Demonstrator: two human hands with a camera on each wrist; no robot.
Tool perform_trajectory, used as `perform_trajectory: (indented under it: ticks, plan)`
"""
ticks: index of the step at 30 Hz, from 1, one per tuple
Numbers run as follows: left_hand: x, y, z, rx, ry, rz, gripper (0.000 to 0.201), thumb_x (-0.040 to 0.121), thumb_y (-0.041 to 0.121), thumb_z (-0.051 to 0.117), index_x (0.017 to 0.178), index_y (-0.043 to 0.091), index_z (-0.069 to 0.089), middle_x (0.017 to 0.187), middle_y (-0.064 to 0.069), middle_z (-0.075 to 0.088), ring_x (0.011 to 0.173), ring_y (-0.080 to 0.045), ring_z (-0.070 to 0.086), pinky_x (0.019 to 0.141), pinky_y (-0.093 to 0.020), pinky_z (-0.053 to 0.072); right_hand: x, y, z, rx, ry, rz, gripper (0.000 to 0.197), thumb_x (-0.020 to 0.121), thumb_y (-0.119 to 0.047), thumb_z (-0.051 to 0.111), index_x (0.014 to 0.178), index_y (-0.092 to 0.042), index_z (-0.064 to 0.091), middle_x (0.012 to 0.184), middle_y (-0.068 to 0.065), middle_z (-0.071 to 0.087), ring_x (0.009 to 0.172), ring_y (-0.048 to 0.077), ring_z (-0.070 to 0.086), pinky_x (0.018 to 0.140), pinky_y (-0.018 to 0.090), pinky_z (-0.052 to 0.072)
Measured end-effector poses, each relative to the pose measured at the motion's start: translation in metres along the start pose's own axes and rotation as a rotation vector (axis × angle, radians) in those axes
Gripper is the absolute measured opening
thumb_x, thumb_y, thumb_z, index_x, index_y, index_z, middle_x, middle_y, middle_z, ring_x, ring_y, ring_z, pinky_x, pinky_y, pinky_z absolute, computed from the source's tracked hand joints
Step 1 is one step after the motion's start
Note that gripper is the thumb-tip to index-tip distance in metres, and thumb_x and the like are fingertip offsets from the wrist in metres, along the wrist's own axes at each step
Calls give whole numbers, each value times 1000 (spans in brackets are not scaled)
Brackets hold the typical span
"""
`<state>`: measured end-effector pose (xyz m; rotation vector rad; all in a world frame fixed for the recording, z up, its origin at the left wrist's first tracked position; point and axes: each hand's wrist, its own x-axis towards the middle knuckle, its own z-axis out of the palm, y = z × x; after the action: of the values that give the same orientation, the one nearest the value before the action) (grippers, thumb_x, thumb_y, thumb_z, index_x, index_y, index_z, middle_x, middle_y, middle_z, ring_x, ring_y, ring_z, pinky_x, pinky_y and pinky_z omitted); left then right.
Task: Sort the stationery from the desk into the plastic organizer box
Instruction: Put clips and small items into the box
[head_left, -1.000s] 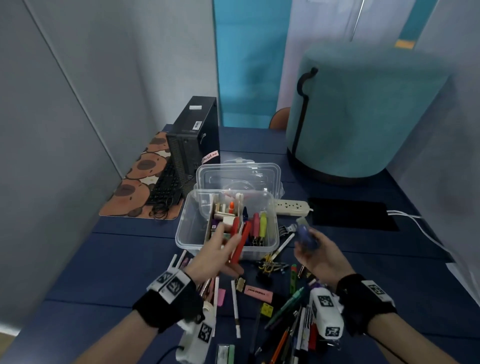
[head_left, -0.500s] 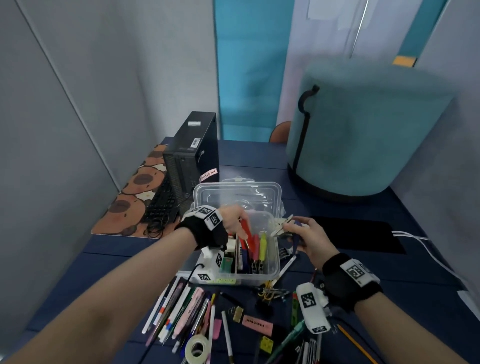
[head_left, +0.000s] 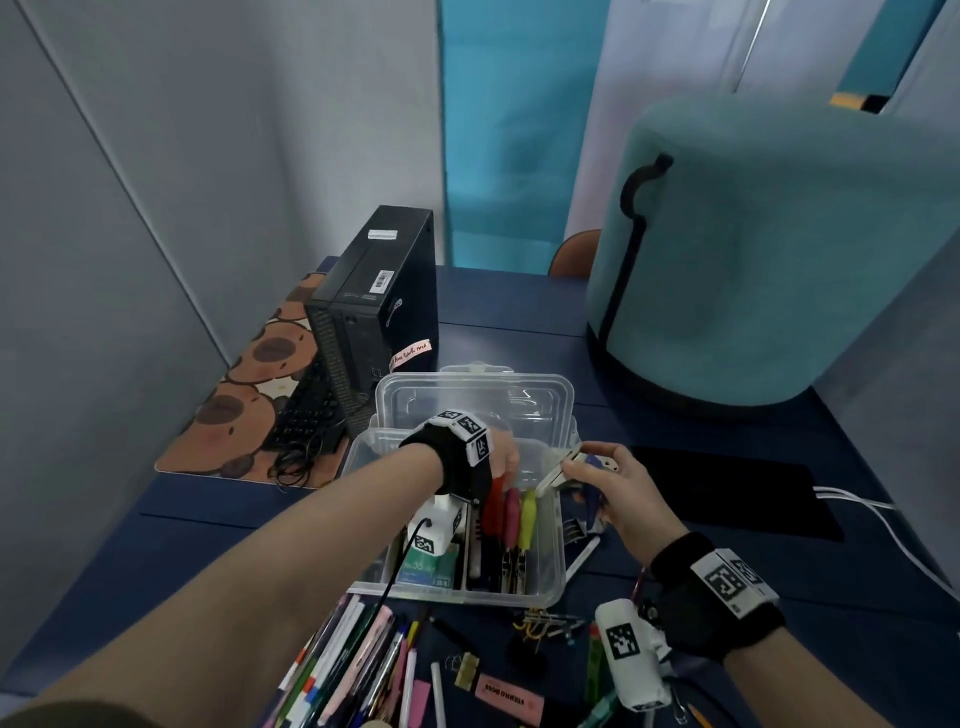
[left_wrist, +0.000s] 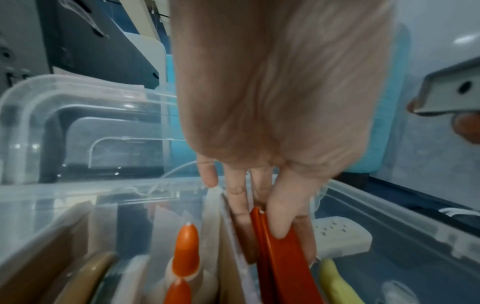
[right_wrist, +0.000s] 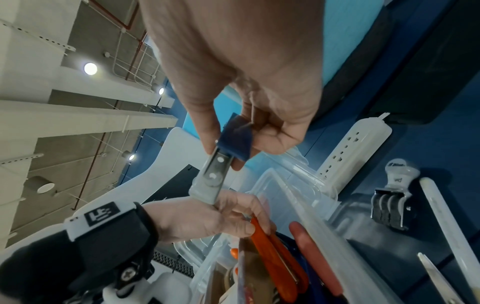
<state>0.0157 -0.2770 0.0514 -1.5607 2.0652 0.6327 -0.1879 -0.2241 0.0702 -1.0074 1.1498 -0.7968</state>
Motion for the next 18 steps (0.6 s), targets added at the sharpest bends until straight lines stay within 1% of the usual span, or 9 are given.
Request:
perform_trajectory:
  ticks: [2, 4, 6, 8, 9, 11, 13, 15, 18]
  plan:
    - [30, -15, 13, -8, -25, 25, 23, 68, 21, 55, 80, 34, 70, 84, 5, 70, 73, -21, 66, 72, -40, 60, 3, -1, 1, -3, 4, 4, 40, 82, -11, 73, 117, -12, 54, 81, 1, 74, 82, 22, 62, 72, 35, 47]
    - [18, -11, 10, 41, -15, 26, 26, 68, 19, 53, 86, 29, 70, 91, 2, 70, 78, -24, 66, 76, -42, 59, 4, -3, 5, -28, 6, 10, 41, 82, -12, 73, 118, -13, 52, 90, 6, 71, 82, 22, 63, 70, 32, 51]
    - [-18, 6, -3, 82, 7, 16, 27, 78, 13, 56, 95, 25, 73, 105, 0, 70, 93, -24, 65, 92, -40, 52, 3, -6, 9, -47, 10, 4, 40, 84, -13, 72, 117, -15, 49, 92, 7, 69, 74, 18, 62, 60, 25, 51]
    - [-33, 17, -8, 100, 35, 26, 23, 86, 15, 60, 103, 24, 73, 113, 4, 68, 104, -18, 60, 104, -38, 39, 2, -9, 12, -50, 31, -8, 39, 84, -14, 71, 114, -16, 46, 87, 4, 67, 63, 14, 58, 51, 23, 44]
    - [-35, 19, -10, 98, 70, 29, 21, 87, 19, 62, 104, 27, 72, 112, 7, 67, 103, -15, 58, 104, -39, 35, 2, -9, 14, -49, 48, -10, 40, 84, -15, 71, 113, -15, 45, 85, 4, 66, 61, 13, 56, 50, 24, 41]
    - [-39, 18, -12, 115, 113, 31, 20, 86, 24, 65, 104, 29, 72, 109, 6, 67, 99, -15, 58, 98, -35, 42, 3, -9, 15, -57, 70, 5, 39, 85, -14, 71, 114, -14, 44, 86, 5, 65, 61, 13, 54, 52, 26, 38]
    - [-41, 17, -12, 138, 117, 40, 21, 84, 22, 66, 105, 25, 72, 105, 2, 68, 99, -20, 61, 88, -30, 48, 5, -11, 16, -63, 82, 46, 37, 87, -11, 66, 117, -12, 45, 88, 8, 63, 61, 15, 53, 52, 26, 38]
    - [-43, 19, -9, 210, 89, 50, 22, 84, 24, 65, 106, 22, 70, 101, 0, 66, 100, -22, 61, 83, -30, 46, 7, -15, 18, -76, 48, 87, 35, 88, -6, 59, 120, -8, 46, 84, 10, 61, 61, 16, 53, 53, 25, 41]
    - [-41, 22, 1, 296, 93, 26, 21, 86, 25, 62, 106, 18, 66, 116, -3, 59, 110, -22, 54, 104, -39, 35, 7, -23, 25, -193, -13, 80, 32, 89, 0, 55, 119, -8, 45, 86, 8, 61, 61, 16, 53, 47, 23, 43]
